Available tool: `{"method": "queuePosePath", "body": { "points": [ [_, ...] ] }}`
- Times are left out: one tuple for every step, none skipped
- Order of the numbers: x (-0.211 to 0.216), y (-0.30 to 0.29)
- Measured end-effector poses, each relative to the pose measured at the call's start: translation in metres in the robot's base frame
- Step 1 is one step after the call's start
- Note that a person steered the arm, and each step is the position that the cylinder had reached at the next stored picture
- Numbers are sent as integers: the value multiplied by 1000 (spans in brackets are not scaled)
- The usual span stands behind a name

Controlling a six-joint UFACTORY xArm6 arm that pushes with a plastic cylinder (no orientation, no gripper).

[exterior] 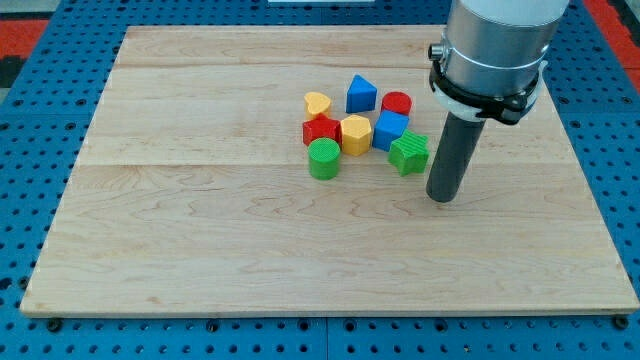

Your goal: Place the red circle at the top left of the board

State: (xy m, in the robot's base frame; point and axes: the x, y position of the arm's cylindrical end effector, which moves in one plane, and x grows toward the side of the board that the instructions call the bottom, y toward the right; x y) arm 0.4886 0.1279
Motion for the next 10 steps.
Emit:
{"method": "queuePosePath", "body": {
  "points": [
    [0, 0],
    [0, 13],
    [-5, 60],
    [-29, 118],
    [-61, 138],
    [-97, 128],
    [-109, 91],
    [-109, 38],
    [-117, -20],
    [-136, -78]
  ]
}}
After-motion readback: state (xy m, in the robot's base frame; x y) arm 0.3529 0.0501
